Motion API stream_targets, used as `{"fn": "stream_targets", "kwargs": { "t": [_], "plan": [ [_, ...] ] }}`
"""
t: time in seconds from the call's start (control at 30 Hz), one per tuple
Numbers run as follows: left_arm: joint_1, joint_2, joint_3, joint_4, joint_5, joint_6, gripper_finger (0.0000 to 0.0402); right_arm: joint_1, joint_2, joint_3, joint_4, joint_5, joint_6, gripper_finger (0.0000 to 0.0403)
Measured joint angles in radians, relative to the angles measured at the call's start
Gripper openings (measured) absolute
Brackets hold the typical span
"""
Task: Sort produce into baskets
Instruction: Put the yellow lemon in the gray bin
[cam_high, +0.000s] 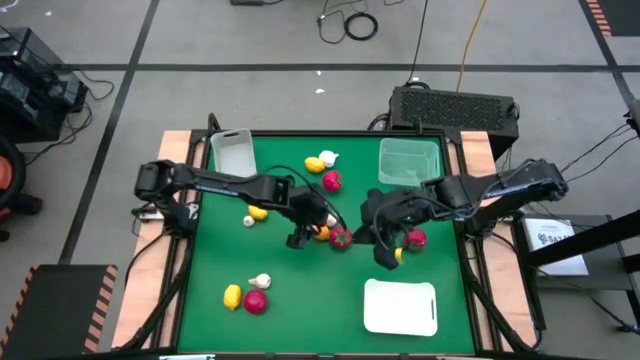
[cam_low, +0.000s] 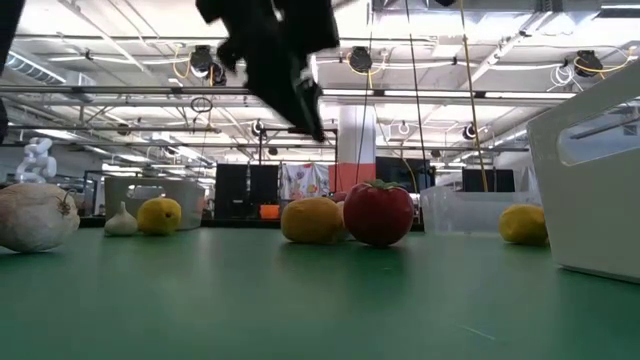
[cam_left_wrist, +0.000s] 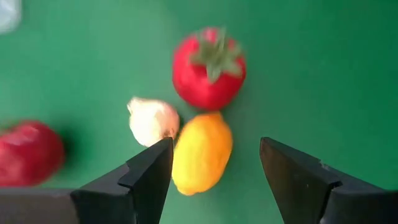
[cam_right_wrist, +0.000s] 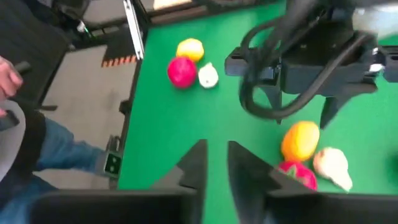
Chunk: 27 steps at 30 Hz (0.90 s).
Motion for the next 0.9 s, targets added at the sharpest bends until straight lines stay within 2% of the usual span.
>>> {"fn": "stream_targets", "kwargs": {
  "t": [0.07,0.3,0.9],
  "plan": [
    [0.000,0.032,-0.002,-0.001,-0.007,0.005,0.0246,0.007,0.000,0.000,-0.009,0.002,0.001,0.0008],
    [0.000,0.116,-0.002,0.012,-0.048,0.004,0.0246,0.021,0.000,0.000,-0.071,0.080,-0.003,0.0002],
    [0.000,0.210,0.003,0.064,-0.045,0.010,0.0246,0.018,-0.001,0.000,-0.079,0.083,-0.011,0.0001]
  ]
}}
